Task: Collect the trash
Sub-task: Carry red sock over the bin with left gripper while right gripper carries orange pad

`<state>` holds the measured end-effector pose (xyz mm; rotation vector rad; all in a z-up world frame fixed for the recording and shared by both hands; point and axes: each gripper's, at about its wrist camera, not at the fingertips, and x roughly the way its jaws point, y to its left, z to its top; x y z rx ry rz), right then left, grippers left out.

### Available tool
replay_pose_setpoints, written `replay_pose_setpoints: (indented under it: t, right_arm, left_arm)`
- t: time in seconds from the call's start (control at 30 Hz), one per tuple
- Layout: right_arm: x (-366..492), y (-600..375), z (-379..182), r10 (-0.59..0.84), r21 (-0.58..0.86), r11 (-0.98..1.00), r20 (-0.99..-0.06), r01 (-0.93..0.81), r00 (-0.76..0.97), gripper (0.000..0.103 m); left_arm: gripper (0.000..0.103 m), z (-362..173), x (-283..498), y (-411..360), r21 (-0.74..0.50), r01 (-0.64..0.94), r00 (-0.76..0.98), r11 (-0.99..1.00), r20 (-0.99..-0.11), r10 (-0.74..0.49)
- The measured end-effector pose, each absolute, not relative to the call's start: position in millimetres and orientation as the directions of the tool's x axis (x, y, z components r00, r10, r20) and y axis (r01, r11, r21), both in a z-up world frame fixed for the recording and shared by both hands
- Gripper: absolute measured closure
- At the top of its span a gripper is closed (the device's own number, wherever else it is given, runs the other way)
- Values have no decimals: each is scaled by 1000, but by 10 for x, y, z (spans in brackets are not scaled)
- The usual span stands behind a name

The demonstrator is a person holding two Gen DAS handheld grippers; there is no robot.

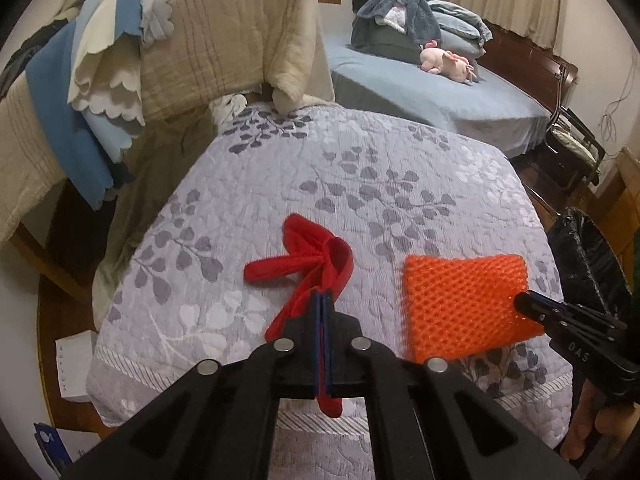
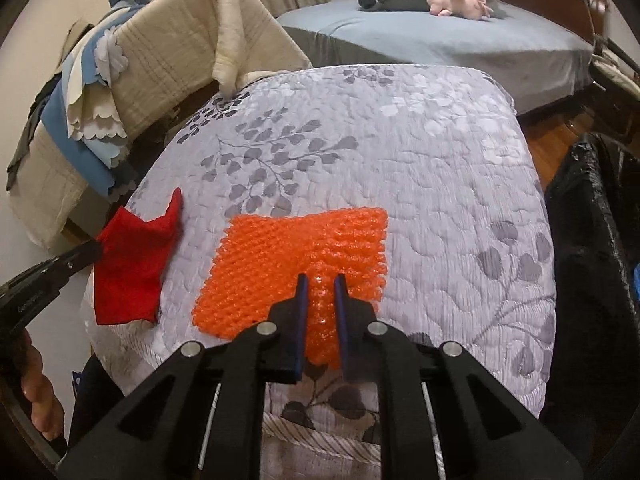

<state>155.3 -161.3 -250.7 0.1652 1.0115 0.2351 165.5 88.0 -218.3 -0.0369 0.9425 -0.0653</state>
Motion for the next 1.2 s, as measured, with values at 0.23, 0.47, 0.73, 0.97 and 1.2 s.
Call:
replay_pose_setpoints:
  t: [0.23,0.47,0.73,0.97,1.2]
  right_arm:
    - [1545,-1684,-2286,278,252,960,-786,-125,552,92]
    - [1548,-1764,-1945,275,240,961,-752,-139,598,92]
    - [1494,-2034,-1699,243,218,969,-748,-117,618,92]
    - [1376,-2461,-1565,199,208,976,-747,-61,634,92]
    - [1250,-2904,-1432,144,193,981,-735,1,663,92]
  left_arm:
    - [102,-1994,1610,800,-56,60,614,997,-785,-81]
    - [102,-1728,1600,630,-47,84,643,995,-760,-90]
    - [102,-1534,1575,288,-47,106,650,993,-753,-105]
    - [102,-1409,1524,-153,-49,163,643,985,-753,-144]
    - [102,-1253,1486,-625,-48,232,646,971,-739,-191]
